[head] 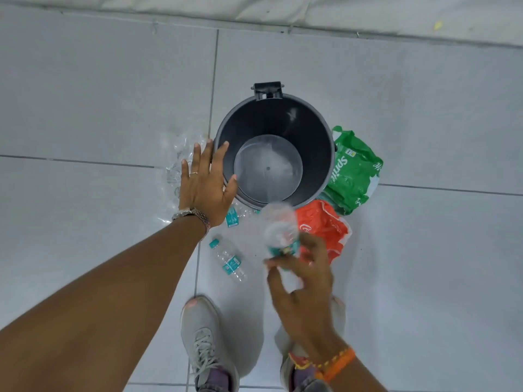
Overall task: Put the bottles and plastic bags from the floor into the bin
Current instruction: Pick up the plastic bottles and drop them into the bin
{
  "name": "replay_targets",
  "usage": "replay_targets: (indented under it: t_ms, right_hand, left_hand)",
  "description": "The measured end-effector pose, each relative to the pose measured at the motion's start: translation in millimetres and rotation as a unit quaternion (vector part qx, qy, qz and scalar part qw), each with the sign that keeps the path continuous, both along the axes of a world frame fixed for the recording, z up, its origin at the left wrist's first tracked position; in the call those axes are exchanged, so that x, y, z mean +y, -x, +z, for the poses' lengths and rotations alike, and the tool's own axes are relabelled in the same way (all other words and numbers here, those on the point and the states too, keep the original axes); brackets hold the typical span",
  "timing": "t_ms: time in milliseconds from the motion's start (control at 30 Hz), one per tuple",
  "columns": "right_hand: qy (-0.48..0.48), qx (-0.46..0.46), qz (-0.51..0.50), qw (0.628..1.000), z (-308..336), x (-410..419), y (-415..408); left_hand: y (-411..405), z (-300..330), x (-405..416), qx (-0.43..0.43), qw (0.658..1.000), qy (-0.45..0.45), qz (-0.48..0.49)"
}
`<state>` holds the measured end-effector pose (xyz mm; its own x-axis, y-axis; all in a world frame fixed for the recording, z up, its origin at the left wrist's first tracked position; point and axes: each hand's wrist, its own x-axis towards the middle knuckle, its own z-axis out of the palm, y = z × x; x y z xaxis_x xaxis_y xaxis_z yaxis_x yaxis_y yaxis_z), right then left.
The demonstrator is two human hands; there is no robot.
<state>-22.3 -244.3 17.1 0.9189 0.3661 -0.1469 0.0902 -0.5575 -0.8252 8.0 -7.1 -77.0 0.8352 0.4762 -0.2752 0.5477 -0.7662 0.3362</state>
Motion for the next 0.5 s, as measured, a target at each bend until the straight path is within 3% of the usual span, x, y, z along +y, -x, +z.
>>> replay_targets:
  t_ms: [67,167,233,333,433,500]
  right_hand:
    - [-0.045,-0.046,-0.056,0.996,29.3,20.9,-39.5]
    - [-0.058,-0.016,-0.066,0.996,23.3,64.4,-109.5]
    - [0.045,0.031,0.008,0.998,-13.6,94.4,-149.5]
    - [0.191,0.111,0.095,0.971,-81.0,120.6,-179.8]
    - [0.242,0.174,0.092,0.95,-108.1,120.2,-180.8]
    - [0.224,0.155,0.083,0.959,-97.7,113.4,-174.6]
  left_hand:
    - [0.7,0.8,2.4,0.004,1.0,-0.006,-0.003]
    - [1.6,0.1,4.0,0.002,1.0,-0.005,-0.01]
    - [2.4,-0.8,3.2,-0.004,1.0,-0.001,-0.006]
    - [2.1,-2.3,1.4,-0.011,1.0,0.004,0.008]
    - [1.9,-1.2,0.5,-0.009,1.0,0.006,0.004]
    - [1.9,-0.6,1.7,-0.008,1.0,0.009,0.002]
